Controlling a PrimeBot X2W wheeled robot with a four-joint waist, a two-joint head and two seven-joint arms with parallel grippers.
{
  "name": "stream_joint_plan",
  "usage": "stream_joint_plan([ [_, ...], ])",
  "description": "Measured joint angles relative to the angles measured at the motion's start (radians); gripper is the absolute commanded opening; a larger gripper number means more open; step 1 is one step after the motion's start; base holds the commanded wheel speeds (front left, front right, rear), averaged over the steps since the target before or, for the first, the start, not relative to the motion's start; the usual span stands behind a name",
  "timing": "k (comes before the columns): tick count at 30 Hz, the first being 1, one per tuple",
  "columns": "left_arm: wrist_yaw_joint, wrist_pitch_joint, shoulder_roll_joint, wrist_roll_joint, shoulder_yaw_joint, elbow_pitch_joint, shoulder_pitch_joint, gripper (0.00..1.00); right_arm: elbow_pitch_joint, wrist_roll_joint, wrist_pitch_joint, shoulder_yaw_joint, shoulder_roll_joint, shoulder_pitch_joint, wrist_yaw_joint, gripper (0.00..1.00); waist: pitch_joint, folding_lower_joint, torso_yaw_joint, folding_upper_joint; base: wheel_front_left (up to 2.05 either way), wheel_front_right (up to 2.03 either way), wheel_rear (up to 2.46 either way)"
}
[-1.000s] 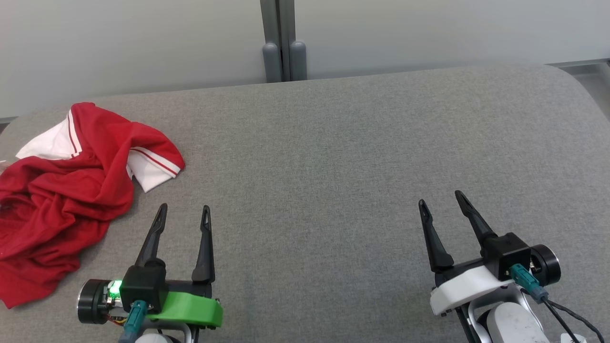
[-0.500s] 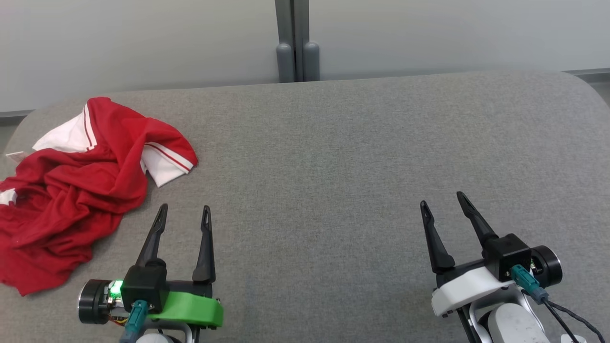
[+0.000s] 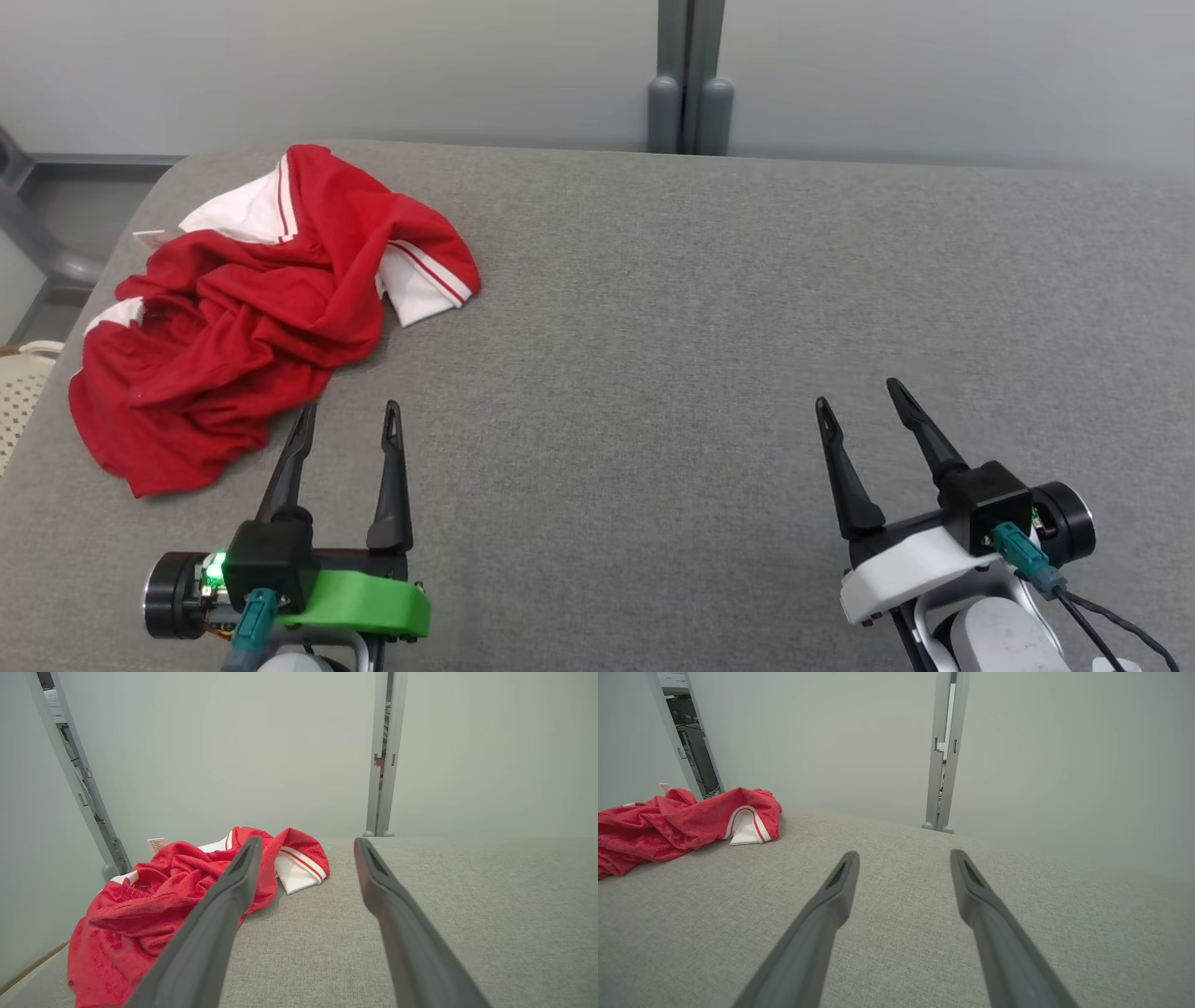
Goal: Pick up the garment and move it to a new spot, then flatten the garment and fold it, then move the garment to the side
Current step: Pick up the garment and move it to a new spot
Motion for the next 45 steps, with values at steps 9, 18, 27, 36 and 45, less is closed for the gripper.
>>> stream_joint_plan([
  [9,0.007,0.000,0.000,-0.007,0.015,0.000,0.010,1.00,0.001,0.000,0.000,0.009,0.000,0.006,0.000,1.00,-0.006,0.0000,0.100,0.0000,0.00,0.00,0.00],
  [18,0.007,0.000,0.000,-0.006,0.029,0.000,0.020,1.00,0.002,0.000,0.000,0.017,0.000,0.017,0.000,1.00,-0.013,0.0000,0.179,0.0000,0.00,0.00,0.00],
  [27,0.007,0.000,0.000,-0.006,0.032,-0.002,0.022,1.00,0.003,0.000,0.000,0.021,0.000,0.022,0.000,1.00,-0.014,0.0000,0.211,0.0000,0.00,0.00,0.00],
  [36,0.009,0.000,0.000,-0.025,0.037,-0.008,0.016,1.00,0.002,-0.015,0.000,0.017,0.000,0.020,0.000,1.00,0.010,0.0000,0.216,0.0000,0.00,0.00,0.00],
  [45,-0.047,0.000,0.024,-0.017,0.094,0.176,-0.245,1.00,-0.022,-0.044,0.000,0.019,-0.041,-0.043,0.000,1.00,0.126,0.0000,0.220,0.0000,0.00,0.00,0.00],
])
